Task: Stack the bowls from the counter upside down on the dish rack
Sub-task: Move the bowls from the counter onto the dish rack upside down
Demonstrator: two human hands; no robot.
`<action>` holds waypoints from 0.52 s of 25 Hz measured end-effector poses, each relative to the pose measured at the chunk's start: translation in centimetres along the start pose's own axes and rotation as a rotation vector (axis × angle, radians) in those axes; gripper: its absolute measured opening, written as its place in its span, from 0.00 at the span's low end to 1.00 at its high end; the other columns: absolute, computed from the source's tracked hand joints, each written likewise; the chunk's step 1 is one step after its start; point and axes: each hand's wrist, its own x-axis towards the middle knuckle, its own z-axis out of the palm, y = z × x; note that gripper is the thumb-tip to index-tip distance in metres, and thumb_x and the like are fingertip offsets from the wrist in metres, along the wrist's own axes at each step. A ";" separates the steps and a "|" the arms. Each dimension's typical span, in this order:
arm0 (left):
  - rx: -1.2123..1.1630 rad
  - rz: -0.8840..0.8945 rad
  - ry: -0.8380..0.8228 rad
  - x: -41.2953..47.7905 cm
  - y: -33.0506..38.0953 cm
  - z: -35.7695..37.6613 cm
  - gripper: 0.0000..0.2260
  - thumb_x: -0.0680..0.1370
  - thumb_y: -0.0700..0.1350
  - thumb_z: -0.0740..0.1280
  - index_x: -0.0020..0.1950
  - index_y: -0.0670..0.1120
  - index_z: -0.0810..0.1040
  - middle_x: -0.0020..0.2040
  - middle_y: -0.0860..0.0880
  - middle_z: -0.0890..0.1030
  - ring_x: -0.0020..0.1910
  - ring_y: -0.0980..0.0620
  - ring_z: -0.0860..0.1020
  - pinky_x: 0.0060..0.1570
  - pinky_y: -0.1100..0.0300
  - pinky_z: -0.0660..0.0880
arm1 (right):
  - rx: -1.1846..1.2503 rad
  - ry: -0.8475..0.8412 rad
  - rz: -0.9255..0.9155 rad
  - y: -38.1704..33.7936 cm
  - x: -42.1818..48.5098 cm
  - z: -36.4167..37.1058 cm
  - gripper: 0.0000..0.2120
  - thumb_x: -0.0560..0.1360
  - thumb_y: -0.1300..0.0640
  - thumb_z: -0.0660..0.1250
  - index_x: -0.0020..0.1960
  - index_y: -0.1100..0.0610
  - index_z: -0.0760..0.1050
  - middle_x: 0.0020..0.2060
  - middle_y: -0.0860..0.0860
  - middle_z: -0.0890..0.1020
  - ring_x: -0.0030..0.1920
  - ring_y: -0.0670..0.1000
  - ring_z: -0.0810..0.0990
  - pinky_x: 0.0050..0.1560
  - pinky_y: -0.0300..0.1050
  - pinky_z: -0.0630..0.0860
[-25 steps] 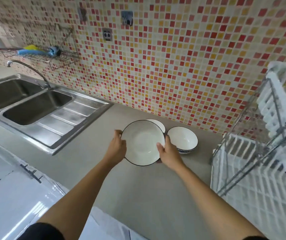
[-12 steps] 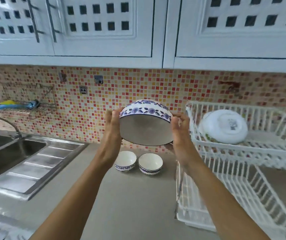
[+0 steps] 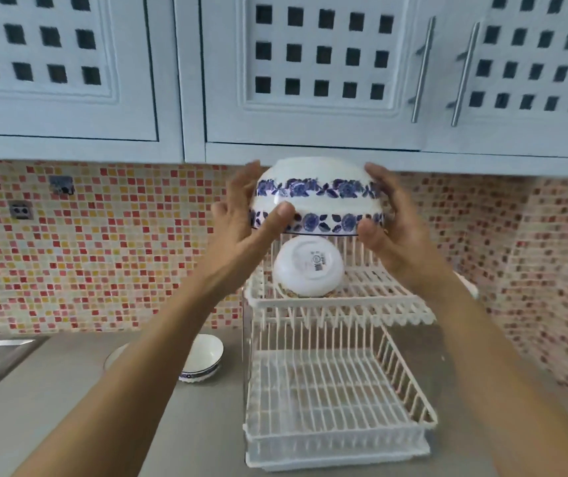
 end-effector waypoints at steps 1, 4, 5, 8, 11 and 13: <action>0.016 0.027 -0.023 0.8 0.3 1.4 0.38 0.63 0.78 0.55 0.69 0.69 0.51 0.60 0.77 0.58 0.71 0.49 0.63 0.69 0.45 0.60 | -0.024 -0.012 0.014 0.4 0.1 -1.9 0.37 0.62 0.31 0.69 0.68 0.37 0.61 0.69 0.46 0.68 0.66 0.46 0.74 0.64 0.47 0.74; 0.076 0.065 -0.117 3.6 1.3 6.3 0.45 0.61 0.75 0.61 0.74 0.64 0.48 0.66 0.69 0.64 0.71 0.50 0.63 0.74 0.43 0.50 | -0.130 -0.097 0.109 2.0 0.1 -8.2 0.47 0.58 0.32 0.72 0.72 0.36 0.55 0.66 0.32 0.65 0.65 0.37 0.72 0.64 0.41 0.73; 0.125 0.057 -0.153 4.6 1.4 7.9 0.47 0.61 0.72 0.63 0.75 0.62 0.48 0.68 0.62 0.67 0.69 0.51 0.64 0.73 0.48 0.50 | -0.165 -0.123 0.149 2.9 0.1 -10.2 0.50 0.57 0.33 0.73 0.73 0.36 0.53 0.65 0.29 0.63 0.65 0.35 0.71 0.64 0.39 0.72; 0.241 -0.002 -0.284 7.3 1.4 12.2 0.49 0.61 0.69 0.68 0.76 0.61 0.47 0.68 0.54 0.70 0.69 0.48 0.66 0.68 0.53 0.59 | -0.299 -0.181 0.281 6.1 0.4 -15.2 0.54 0.57 0.41 0.76 0.75 0.38 0.48 0.66 0.35 0.59 0.68 0.42 0.66 0.66 0.39 0.68; 0.372 -0.092 -0.459 9.7 0.5 15.8 0.52 0.64 0.61 0.75 0.77 0.57 0.45 0.68 0.47 0.73 0.62 0.47 0.74 0.64 0.53 0.70 | -0.469 -0.310 0.358 10.3 1.0 -18.3 0.58 0.57 0.47 0.79 0.76 0.42 0.45 0.72 0.41 0.57 0.72 0.45 0.60 0.70 0.44 0.64; 0.497 -0.144 -0.555 11.0 -0.6 18.3 0.53 0.65 0.58 0.76 0.78 0.53 0.43 0.68 0.46 0.73 0.58 0.47 0.75 0.60 0.55 0.71 | -0.578 -0.402 0.363 13.3 1.9 -19.6 0.61 0.56 0.43 0.79 0.76 0.44 0.44 0.76 0.44 0.53 0.74 0.48 0.57 0.74 0.51 0.61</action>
